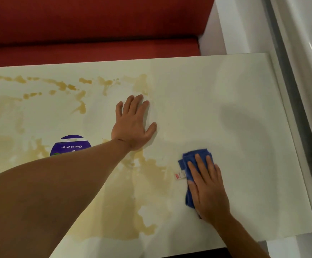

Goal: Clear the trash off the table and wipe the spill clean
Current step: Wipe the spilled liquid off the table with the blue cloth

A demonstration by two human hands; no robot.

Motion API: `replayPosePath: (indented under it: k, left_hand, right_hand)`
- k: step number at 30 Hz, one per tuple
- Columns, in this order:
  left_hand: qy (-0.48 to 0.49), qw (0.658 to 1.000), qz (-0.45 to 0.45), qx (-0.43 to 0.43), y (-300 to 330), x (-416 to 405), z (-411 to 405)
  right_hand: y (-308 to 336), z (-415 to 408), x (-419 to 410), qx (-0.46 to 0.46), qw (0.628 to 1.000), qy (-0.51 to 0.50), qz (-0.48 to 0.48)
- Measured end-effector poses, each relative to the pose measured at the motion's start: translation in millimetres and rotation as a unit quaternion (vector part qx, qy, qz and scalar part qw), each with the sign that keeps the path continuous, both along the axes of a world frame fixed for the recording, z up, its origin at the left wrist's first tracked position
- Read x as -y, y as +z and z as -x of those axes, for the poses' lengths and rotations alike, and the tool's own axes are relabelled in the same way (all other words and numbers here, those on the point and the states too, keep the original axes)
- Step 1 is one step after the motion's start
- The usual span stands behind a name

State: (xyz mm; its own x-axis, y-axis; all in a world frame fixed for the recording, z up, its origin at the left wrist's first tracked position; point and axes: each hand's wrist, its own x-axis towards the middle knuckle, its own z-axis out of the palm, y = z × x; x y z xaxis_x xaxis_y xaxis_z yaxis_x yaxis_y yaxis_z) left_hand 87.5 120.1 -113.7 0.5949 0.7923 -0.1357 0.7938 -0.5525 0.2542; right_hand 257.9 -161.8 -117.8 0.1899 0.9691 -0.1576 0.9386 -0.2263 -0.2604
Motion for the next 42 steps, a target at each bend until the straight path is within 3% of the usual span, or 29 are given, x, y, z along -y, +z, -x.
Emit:
replayPosePath:
  k: [4, 11, 14, 17, 21, 24, 29, 36, 39, 42]
  left_hand:
    - [0.002, 1.0, 0.009, 0.001, 1, -1, -1]
    - [-0.003, 1.0, 0.008, -0.011, 0, -2, -1]
    - [-0.007, 1.0, 0.003, -0.007, -1, -2, 0]
    - [-0.005, 1.0, 0.002, -0.009, -1, -1, 0]
    - [-0.003, 1.0, 0.012, 0.006, 0, -1, 1]
    - [-0.006, 1.0, 0.012, 0.019, 0, -1, 1]
    - [-0.003, 0.999, 0.016, 0.029, 2, -2, 1]
    - [-0.006, 1.0, 0.019, 0.024, 3, -1, 1]
    - [-0.009, 1.0, 0.015, 0.022, 2, -2, 1]
    - [-0.006, 1.0, 0.013, 0.023, 1, -1, 2]
  right_hand:
    - [5, -56, 6, -0.001, 0.998, -0.039, 0.043]
    - [-2, -94, -130, 0.028, 0.964, -0.265, 0.019]
    - [-6, -63, -174, 0.042, 0.971, -0.233, 0.016]
    - [-6, -10, -172, 0.048, 0.991, -0.126, -0.012]
    - [-4, 40, -106, 0.022, 1.0, -0.003, 0.004]
    - [-5, 21, -42, 0.015, 0.999, 0.031, 0.015]
    - [2, -56, -14, -0.001, 0.999, -0.042, 0.031]
    - [-6, -75, -131, 0.04, 0.969, -0.243, 0.024]
    - [-7, -33, -147, 0.054, 0.976, -0.211, 0.0]
    - [-4, 19, -107, 0.05, 0.992, -0.115, -0.006]
